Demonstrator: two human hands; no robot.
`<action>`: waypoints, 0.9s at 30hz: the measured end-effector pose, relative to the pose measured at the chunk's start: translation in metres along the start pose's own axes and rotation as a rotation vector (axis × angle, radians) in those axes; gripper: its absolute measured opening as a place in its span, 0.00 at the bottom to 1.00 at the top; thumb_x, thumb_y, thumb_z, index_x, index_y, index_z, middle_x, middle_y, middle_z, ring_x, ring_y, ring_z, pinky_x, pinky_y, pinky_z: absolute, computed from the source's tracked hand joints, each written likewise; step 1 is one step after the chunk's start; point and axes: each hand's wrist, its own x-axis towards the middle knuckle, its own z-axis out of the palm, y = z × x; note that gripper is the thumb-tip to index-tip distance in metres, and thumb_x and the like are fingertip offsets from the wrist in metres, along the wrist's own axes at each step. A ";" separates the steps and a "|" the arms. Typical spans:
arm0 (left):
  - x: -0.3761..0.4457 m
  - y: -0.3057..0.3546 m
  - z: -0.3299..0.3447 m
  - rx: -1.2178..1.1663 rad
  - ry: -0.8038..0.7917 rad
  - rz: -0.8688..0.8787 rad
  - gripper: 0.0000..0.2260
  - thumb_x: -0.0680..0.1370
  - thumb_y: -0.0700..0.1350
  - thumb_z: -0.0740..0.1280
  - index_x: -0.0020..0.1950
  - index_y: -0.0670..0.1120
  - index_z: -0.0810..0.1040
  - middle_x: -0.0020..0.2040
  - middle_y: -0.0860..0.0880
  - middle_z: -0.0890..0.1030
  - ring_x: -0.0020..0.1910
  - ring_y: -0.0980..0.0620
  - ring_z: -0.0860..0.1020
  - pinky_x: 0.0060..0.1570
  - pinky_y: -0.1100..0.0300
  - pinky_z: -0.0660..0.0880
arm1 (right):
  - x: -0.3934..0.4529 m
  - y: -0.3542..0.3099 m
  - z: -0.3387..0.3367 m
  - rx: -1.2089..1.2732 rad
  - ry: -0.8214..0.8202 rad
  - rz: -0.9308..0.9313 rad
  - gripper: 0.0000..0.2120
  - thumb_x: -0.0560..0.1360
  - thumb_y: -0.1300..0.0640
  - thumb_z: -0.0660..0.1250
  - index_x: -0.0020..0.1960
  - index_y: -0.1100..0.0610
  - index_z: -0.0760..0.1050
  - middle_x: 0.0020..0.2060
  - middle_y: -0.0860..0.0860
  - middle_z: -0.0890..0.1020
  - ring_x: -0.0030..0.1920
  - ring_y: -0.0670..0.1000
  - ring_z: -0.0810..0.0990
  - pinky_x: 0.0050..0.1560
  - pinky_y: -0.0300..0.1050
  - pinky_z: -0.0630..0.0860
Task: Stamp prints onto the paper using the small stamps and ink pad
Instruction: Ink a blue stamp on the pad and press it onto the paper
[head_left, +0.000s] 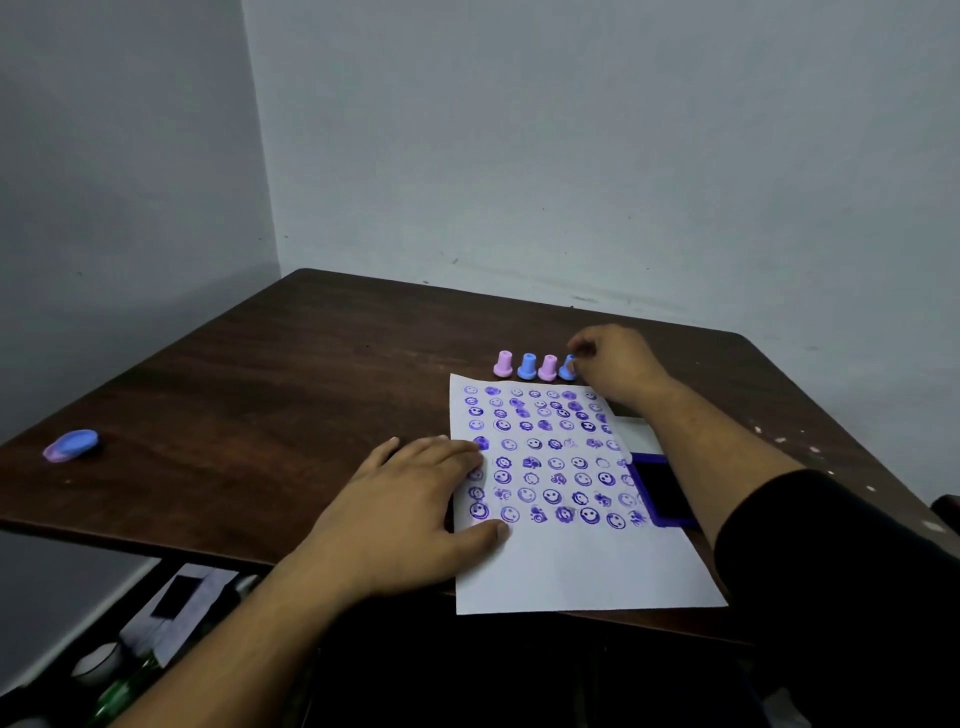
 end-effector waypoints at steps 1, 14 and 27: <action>0.000 0.000 0.000 0.002 -0.002 0.000 0.37 0.71 0.77 0.54 0.76 0.60 0.64 0.77 0.66 0.62 0.76 0.65 0.56 0.77 0.50 0.49 | 0.002 0.000 0.001 -0.008 0.001 0.000 0.13 0.78 0.60 0.74 0.62 0.55 0.85 0.59 0.52 0.87 0.57 0.51 0.84 0.59 0.43 0.77; 0.004 -0.003 0.001 0.001 -0.050 -0.033 0.45 0.66 0.82 0.51 0.77 0.60 0.61 0.78 0.65 0.61 0.77 0.61 0.54 0.78 0.49 0.47 | 0.005 0.002 0.004 0.024 0.048 0.027 0.08 0.77 0.61 0.73 0.52 0.51 0.85 0.50 0.50 0.87 0.51 0.52 0.85 0.54 0.46 0.80; 0.008 -0.003 0.004 0.044 -0.062 -0.045 0.46 0.65 0.84 0.47 0.78 0.61 0.59 0.78 0.65 0.59 0.78 0.59 0.54 0.77 0.48 0.48 | -0.098 0.009 -0.065 0.398 0.331 0.045 0.05 0.74 0.58 0.74 0.44 0.48 0.84 0.39 0.34 0.87 0.44 0.34 0.85 0.43 0.29 0.75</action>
